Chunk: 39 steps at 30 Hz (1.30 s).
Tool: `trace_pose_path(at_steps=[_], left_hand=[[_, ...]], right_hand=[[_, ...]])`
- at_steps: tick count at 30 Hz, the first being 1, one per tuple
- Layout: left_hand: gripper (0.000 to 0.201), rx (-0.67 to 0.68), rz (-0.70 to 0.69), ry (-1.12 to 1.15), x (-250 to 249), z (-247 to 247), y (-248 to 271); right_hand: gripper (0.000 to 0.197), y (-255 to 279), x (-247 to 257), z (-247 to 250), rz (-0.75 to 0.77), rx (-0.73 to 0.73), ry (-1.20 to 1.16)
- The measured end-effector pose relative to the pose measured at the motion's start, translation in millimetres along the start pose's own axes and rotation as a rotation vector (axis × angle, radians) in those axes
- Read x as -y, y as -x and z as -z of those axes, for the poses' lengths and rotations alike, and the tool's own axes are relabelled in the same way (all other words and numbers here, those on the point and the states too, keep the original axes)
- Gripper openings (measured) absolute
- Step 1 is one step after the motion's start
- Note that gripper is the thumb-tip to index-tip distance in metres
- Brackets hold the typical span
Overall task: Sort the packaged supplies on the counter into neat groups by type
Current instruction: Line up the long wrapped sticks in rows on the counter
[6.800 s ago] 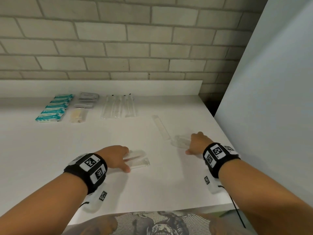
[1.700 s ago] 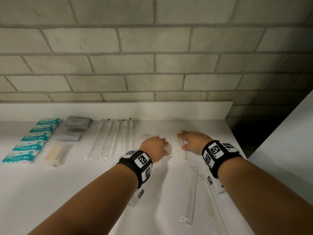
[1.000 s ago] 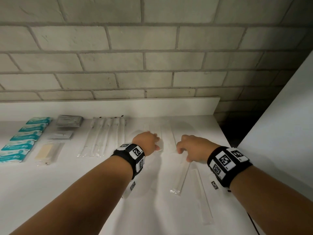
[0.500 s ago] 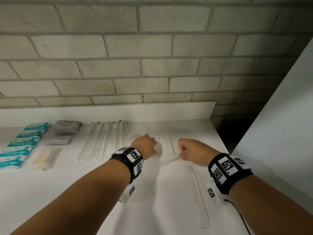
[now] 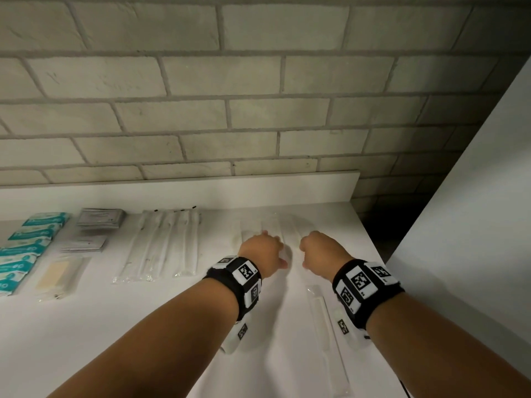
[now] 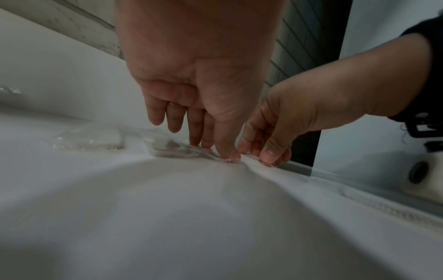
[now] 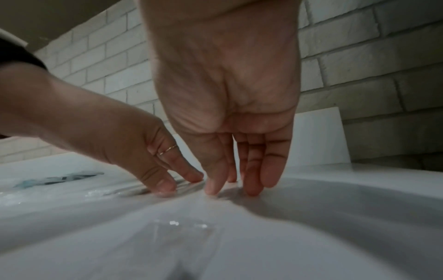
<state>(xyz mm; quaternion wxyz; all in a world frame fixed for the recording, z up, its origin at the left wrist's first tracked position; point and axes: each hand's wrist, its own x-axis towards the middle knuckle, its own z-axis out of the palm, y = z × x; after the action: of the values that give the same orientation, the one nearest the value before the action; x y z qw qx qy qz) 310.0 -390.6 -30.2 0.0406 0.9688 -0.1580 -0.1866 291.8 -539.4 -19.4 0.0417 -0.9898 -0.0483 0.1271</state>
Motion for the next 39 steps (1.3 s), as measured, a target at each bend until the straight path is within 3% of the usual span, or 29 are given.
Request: trace_pose_path(at_steps=[13, 17, 20, 22, 27, 29, 30, 33, 36, 39], left_hand=[[0.063, 0.028, 0.011, -0.003, 4.2, -0.1, -1.1], [0.062, 0.026, -0.004, -0.015, 4.0, 2.6, 0.9], [0.060, 0.019, -0.026, -0.024, 2.6, 6.0, 3.6], [0.059, 0.011, -0.037, -0.026, 2.4, 7.3, 6.2], [0.061, 0.029, -0.017, -0.005, 2.3, 7.6, 8.5], [0.060, -0.007, -0.004, 0.038, 1.2, 7.0, 9.1], [0.059, -0.032, -0.006, 0.054, 0.7, 6.9, 10.3], [0.061, -0.137, -0.053, 0.036, -0.4, 4.6, 9.9], [0.065, -0.253, -0.105, 0.042, -7.9, 3.9, 6.5], [0.068, -0.210, -0.136, -0.022, -22.4, 0.4, 1.2]], right_hand=[[0.044, 21.4, -2.8, 22.5, -0.104, 0.065, -0.193], [0.072, 52.4, 5.1, 28.3, -0.157, 0.344, -0.060], [0.084, 56.9, 17.0, 20.1, -0.208, 0.416, -0.053], [0.081, 50.7, 19.3, 16.3, -0.232, 0.381, -0.073], [0.057, 37.9, -12.8, 22.7, -0.265, -0.014, -0.187], [0.044, 38.7, -25.3, 31.5, -0.211, -0.001, -0.113], [0.040, 39.3, -29.3, 34.8, -0.169, 0.083, -0.021], [0.055, 40.2, -37.6, 33.0, -0.019, 0.320, 0.229], [0.075, 38.4, -50.4, 27.0, 0.058, 0.305, 0.195], [0.079, 33.7, -56.6, 24.8, 0.066, 0.304, 0.131]])
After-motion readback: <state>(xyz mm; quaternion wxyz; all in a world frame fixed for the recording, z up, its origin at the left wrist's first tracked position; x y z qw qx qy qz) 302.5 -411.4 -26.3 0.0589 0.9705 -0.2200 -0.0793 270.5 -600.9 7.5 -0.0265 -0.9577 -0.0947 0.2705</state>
